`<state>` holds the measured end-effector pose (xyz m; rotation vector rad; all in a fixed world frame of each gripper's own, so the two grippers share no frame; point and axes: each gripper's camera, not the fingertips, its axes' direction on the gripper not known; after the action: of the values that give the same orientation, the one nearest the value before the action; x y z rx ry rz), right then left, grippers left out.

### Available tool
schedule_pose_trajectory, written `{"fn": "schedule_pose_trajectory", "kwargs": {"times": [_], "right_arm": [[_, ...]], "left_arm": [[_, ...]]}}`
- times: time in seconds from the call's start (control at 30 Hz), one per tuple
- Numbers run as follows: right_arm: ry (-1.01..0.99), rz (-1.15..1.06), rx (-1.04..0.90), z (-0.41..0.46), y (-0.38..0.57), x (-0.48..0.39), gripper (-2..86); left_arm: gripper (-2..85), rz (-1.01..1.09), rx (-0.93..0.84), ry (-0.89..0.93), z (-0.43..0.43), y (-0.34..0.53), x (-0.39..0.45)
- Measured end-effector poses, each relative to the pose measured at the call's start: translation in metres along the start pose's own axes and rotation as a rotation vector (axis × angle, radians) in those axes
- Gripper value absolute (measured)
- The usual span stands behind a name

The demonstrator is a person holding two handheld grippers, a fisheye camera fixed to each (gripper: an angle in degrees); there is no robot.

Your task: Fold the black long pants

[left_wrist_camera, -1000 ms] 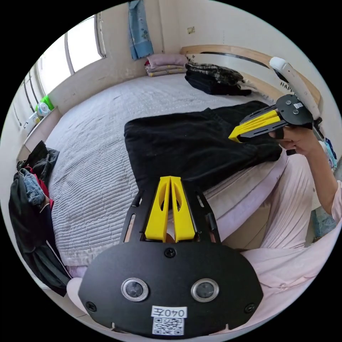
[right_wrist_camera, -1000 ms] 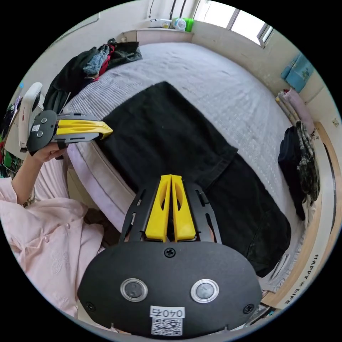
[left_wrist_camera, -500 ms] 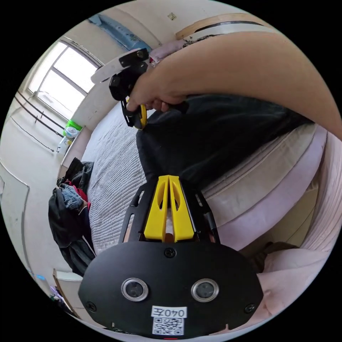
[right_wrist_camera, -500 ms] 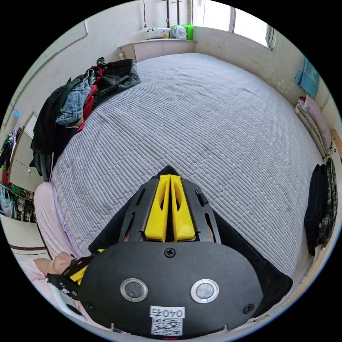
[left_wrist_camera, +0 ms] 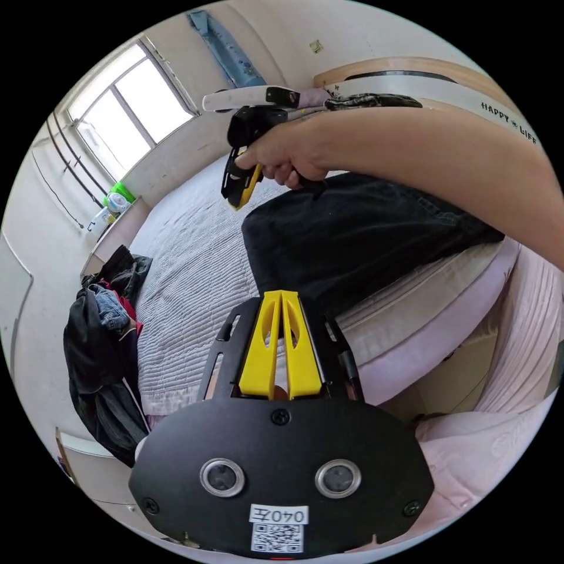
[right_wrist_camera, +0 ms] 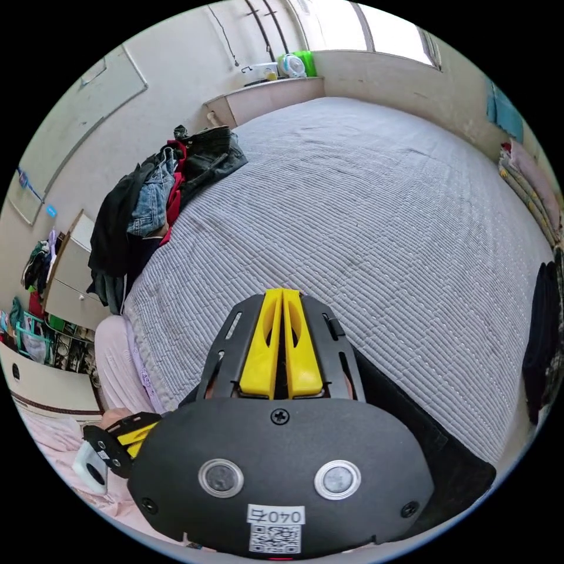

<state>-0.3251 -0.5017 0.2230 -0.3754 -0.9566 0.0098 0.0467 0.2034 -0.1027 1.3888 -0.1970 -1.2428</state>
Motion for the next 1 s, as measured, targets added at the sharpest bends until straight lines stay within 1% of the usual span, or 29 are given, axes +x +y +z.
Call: {"fn": "schedule_pose_trajectory", "kwargs": {"times": [0.07,0.1,0.13,0.2,0.27,0.37,0.43,0.5,0.57,0.63,0.67,0.7,0.73,0.77,0.83,0.87,0.9,0.93,1.0], "right_arm": [[0.032,-0.002,-0.077,0.03,-0.01,-0.005,-1.0],[0.087,-0.008,-0.154,0.055,-0.014,-0.007,-1.0],[0.091,0.006,-0.135,0.062,-0.018,-0.007,-1.0],[0.102,0.031,-0.175,0.07,-0.03,-0.008,-1.0],[0.159,-0.014,-0.211,0.08,-0.039,-0.019,-1.0],[0.295,-0.115,-0.228,0.096,-0.045,-0.045,-1.0],[0.39,-0.229,-0.215,0.108,-0.043,-0.065,-1.0],[0.388,-0.231,-0.218,0.11,-0.047,-0.067,-1.0],[0.368,-0.212,-0.241,0.101,-0.055,-0.065,-1.0],[0.319,-0.208,-0.153,0.066,-0.057,-0.067,-1.0],[0.303,-0.214,-0.144,0.059,-0.056,-0.069,-1.0],[0.281,-0.239,-0.168,0.05,-0.054,-0.072,-1.0],[0.26,-0.262,-0.241,0.051,-0.052,-0.074,-1.0],[0.259,-0.266,-0.284,0.055,-0.051,-0.074,-1.0],[0.339,-0.291,-0.379,0.077,-0.042,-0.077,-1.0],[0.358,-0.295,-0.417,0.086,-0.039,-0.076,-1.0],[0.366,-0.296,-0.493,0.109,-0.034,-0.074,-1.0],[0.379,-0.296,-0.461,0.121,-0.03,-0.075,-1.0],[0.402,-0.325,-0.435,0.124,-0.029,-0.083,-1.0]], "left_arm": [[-1.0,0.049,-0.09,-0.001,0.03,-0.001,0.013],[-1.0,0.06,-0.08,-0.014,0.032,-0.001,0.017],[-1.0,0.064,-0.099,-0.024,0.036,-0.001,0.022],[-1.1,0.052,-0.13,-0.031,0.043,-0.002,0.025],[-1.2,0.031,-0.159,-0.025,0.054,-0.005,0.025],[-1.2,0.043,-0.163,-0.041,0.066,-0.001,0.028],[-1.2,0.052,-0.17,-0.034,0.074,0.0,0.027],[-1.1,0.04,-0.175,-0.006,0.082,0.002,0.02],[-1.0,-0.003,-0.131,0.046,0.089,0.009,0.004],[-0.9,-0.083,-0.081,0.11,0.085,0.023,-0.018],[-0.9,-0.147,-0.055,0.131,0.08,0.034,-0.033],[-0.9,-0.177,-0.045,0.14,0.077,0.039,-0.041],[-0.9,-0.223,-0.031,0.177,0.076,0.047,-0.053],[-0.9,-0.217,-0.04,0.243,0.081,0.051,-0.057],[-0.9,-0.179,-0.069,0.292,0.098,0.051,-0.053],[-0.9,-0.141,-0.094,0.272,0.113,0.049,-0.045],[-0.9,-0.111,-0.125,0.262,0.123,0.048,-0.039],[-0.9,-0.06,-0.16,0.227,0.141,0.046,-0.028],[-0.9,0.019,-0.166,0.187,0.153,0.045,-0.02]]}}
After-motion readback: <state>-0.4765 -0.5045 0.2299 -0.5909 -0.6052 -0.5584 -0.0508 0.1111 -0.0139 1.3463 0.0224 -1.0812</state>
